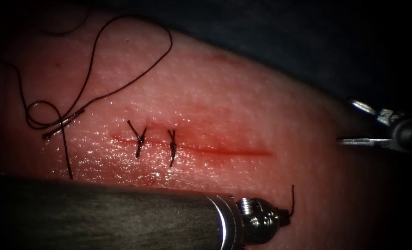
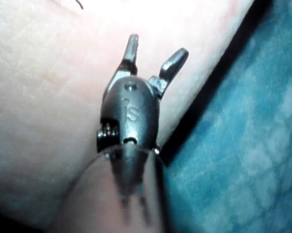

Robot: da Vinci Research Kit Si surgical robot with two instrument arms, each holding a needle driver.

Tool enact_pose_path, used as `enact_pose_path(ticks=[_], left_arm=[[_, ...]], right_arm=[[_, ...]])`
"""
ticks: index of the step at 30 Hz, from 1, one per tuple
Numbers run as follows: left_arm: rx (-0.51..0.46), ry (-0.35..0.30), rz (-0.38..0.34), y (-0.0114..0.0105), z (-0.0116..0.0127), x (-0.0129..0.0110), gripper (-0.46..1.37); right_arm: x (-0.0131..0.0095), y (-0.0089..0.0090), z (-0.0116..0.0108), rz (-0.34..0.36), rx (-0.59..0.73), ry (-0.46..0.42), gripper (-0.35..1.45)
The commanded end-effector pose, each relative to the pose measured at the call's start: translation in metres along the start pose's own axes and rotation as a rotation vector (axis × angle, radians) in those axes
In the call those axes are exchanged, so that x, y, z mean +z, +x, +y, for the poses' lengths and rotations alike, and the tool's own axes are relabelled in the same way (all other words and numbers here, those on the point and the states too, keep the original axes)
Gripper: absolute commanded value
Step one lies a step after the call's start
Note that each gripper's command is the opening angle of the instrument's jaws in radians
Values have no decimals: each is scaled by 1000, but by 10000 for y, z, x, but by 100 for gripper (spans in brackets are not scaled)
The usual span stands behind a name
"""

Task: Wound Closure
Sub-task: Place the cut piece on the pad

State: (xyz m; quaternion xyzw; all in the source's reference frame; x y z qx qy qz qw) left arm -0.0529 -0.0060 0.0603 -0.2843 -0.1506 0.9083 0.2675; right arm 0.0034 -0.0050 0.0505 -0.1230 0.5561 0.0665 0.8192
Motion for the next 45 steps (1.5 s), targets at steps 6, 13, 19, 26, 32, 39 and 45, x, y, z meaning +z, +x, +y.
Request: enact_pose_path(ticks=[6,13,19,26,32,39,45], left_arm=[[42,-43,17,-6,10,43,0],[-12,-24,13,-28,2,54,37],[-60,-15,11,-46,-12,41,79],[-119,-9,10,-72,-22,8,57],[-193,-28,14,-83,-36,-25,79],[-229,-80,68,-95,-55,-55,84],[-224,-119,165,-89,-75,-94,89]], right_arm=[[10,0,-9,4,-1,4,128],[18,2,-16,9,-4,6,129],[20,3,-20,9,-4,4,129],[26,3,-24,14,-6,4,130],[33,5,-29,16,-7,4,132],[38,8,-32,20,-7,6,132],[40,9,-34,22,4,7,131]])
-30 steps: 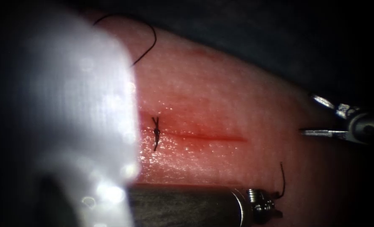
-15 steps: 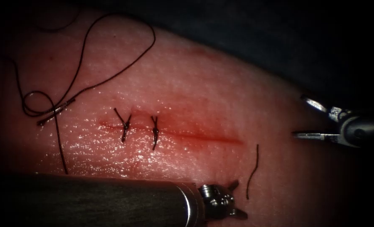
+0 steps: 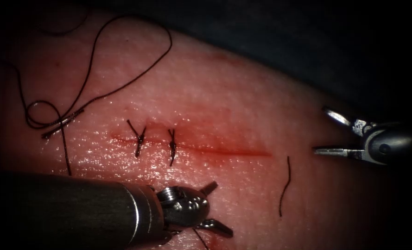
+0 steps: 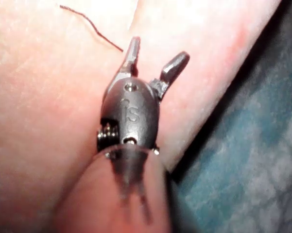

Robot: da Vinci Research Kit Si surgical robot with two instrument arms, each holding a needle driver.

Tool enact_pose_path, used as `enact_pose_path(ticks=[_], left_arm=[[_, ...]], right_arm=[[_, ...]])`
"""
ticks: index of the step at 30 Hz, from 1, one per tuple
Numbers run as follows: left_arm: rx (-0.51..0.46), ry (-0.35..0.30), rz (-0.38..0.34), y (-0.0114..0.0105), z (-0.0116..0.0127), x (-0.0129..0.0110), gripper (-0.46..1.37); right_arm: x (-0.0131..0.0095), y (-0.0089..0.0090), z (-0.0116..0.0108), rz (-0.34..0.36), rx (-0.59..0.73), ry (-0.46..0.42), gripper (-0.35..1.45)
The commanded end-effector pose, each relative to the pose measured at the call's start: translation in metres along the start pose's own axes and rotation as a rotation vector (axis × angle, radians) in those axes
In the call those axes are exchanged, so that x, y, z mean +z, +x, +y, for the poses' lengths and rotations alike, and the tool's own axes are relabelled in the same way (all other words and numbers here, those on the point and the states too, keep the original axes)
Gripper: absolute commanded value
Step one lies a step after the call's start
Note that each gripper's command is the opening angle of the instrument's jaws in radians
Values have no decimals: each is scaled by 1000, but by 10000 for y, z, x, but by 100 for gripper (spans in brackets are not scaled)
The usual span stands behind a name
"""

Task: Wound Closure
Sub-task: Place the cut piece on the pad

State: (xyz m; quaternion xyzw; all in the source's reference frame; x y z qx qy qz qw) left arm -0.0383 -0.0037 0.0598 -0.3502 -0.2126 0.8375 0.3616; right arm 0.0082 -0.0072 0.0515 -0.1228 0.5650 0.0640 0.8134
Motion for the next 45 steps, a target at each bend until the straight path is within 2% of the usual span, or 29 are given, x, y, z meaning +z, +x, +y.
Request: enact_pose_path(ticks=[1,6,9,11,13,15,16,23,26,29,38,45], left_arm=[[0,-17,30,0,-4,-11,87],[37,-30,48,14,-17,-68,73],[81,-53,84,19,-21,-101,79],[118,-76,132,22,-26,-133,88],[121,-78,139,23,-27,-146,88],[127,-58,141,23,-30,-164,88],[130,-29,140,22,-33,-180,87],[165,35,132,7,-50,-229,84],[158,59,127,-2,-58,-242,83],[160,77,125,-6,-62,-245,80],[169,85,129,-7,-66,-228,78],[168,86,132,-7,-66,-227,79]], right_arm=[[0,0,0,-2,5,6,131],[5,1,-1,2,29,20,126],[8,2,-1,-1,36,20,125],[11,3,-2,2,36,23,125],[12,3,-2,5,42,25,125],[13,4,-2,4,42,25,125],[14,4,-2,4,42,29,125],[16,8,-6,2,49,35,126],[19,10,-8,4,49,36,125],[21,11,-8,3,49,39,125],[24,13,-10,9,49,45,126],[24,13,-10,7,49,47,125]])
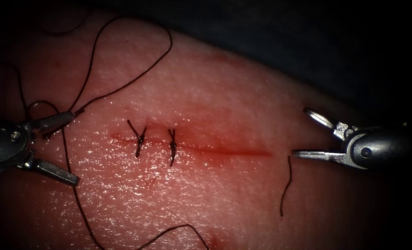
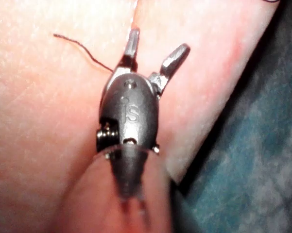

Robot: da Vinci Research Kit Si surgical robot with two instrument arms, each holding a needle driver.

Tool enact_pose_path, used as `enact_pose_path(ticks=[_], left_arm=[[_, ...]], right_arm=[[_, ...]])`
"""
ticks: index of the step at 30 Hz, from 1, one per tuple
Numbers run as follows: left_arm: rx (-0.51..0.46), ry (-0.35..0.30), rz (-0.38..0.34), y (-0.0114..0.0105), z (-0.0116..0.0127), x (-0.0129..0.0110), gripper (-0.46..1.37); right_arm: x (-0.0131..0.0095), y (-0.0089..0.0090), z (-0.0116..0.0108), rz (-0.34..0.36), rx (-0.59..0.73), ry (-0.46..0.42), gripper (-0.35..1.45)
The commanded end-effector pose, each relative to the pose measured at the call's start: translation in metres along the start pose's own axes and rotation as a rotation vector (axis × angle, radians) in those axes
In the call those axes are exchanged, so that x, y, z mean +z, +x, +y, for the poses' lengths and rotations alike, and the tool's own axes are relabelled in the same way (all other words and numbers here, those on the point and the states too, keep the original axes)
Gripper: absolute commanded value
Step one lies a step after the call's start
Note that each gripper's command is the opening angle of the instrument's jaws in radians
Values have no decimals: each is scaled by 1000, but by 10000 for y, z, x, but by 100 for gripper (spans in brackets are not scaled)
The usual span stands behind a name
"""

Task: Wound Closure
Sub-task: Place the cut piece on the pad

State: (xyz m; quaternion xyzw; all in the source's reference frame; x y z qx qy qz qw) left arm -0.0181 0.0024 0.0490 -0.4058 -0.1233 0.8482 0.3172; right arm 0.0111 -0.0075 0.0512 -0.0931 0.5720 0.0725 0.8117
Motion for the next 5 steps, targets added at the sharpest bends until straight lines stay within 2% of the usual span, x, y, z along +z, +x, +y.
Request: enact_pose_path(ticks=[1,5], left_arm=[[0,3,0,0,0,0,79],[-2,6,6,0,0,2,77]], right_arm=[[0,0,0,-1,0,8,126],[0,0,0,0,0,8,125]])
